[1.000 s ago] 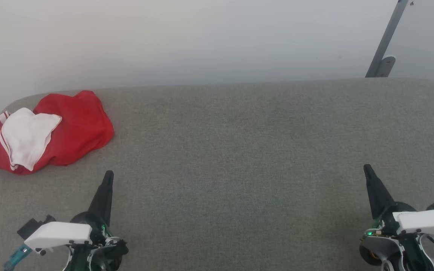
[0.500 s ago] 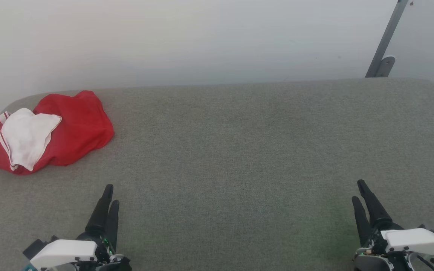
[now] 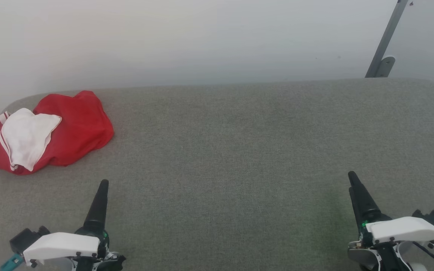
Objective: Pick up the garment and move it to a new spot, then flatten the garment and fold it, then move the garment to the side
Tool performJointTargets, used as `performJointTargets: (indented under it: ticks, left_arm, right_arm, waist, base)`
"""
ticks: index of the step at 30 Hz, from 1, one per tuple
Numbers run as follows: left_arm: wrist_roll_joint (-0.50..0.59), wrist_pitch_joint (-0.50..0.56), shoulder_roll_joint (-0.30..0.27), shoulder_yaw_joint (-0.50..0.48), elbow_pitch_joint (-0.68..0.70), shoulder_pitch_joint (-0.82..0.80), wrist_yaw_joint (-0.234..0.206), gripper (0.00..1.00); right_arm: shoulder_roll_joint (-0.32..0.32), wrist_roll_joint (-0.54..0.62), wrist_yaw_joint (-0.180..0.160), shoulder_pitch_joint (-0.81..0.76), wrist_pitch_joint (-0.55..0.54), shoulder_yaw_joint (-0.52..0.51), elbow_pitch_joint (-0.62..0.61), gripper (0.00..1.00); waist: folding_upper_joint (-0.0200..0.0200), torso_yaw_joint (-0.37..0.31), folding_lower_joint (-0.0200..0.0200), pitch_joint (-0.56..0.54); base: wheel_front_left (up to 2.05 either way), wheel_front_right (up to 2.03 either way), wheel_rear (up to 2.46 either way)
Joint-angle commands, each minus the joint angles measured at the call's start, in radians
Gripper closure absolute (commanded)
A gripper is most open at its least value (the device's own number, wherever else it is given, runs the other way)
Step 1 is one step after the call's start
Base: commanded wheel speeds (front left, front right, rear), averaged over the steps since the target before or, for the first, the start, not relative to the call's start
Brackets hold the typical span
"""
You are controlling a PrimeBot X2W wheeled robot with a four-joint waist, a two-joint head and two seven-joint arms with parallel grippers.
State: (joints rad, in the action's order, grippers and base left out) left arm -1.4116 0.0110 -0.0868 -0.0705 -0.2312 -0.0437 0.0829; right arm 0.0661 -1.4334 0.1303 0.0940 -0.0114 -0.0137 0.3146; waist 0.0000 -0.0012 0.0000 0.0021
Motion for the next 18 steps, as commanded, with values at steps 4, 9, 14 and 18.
performJointTargets:
  ticks: [4, 9, 14, 18]
  left_arm:
    - [0.108, -0.023, -0.026, 0.014, 0.028, -0.019, -0.018, 0.00]
    - [0.228, -0.042, -0.053, 0.030, 0.030, -0.020, -0.022, 0.00]
    - [0.344, -0.061, -0.075, 0.046, 0.023, -0.023, -0.021, 0.00]
    - [0.418, -0.075, -0.085, 0.046, 0.022, -0.027, -0.014, 0.00]
  right_arm:
    - [0.015, 0.111, 0.000, 0.047, 0.023, 0.013, 0.011, 0.00]
    - [0.022, 0.228, 0.000, 0.062, 0.029, 0.018, 0.028, 0.00]
    - [0.022, 0.327, 0.000, 0.071, 0.026, 0.008, 0.034, 0.00]
    - [0.024, 0.398, 0.000, 0.074, 0.028, 0.002, 0.031, 0.00]
  waist:
    - [0.0000, 0.000, 0.0000, -0.001]
    - [0.0000, 0.000, 0.0000, -0.001]
    - [0.0000, -0.001, 0.0000, -0.001]
    - [0.0000, -0.001, 0.0000, 0.000]
  base:
    - [0.00, 0.00, 0.00]
    - [0.00, 0.00, 0.00]
    - [0.00, 0.00, 0.00]
    - [0.00, 0.00, 0.00]
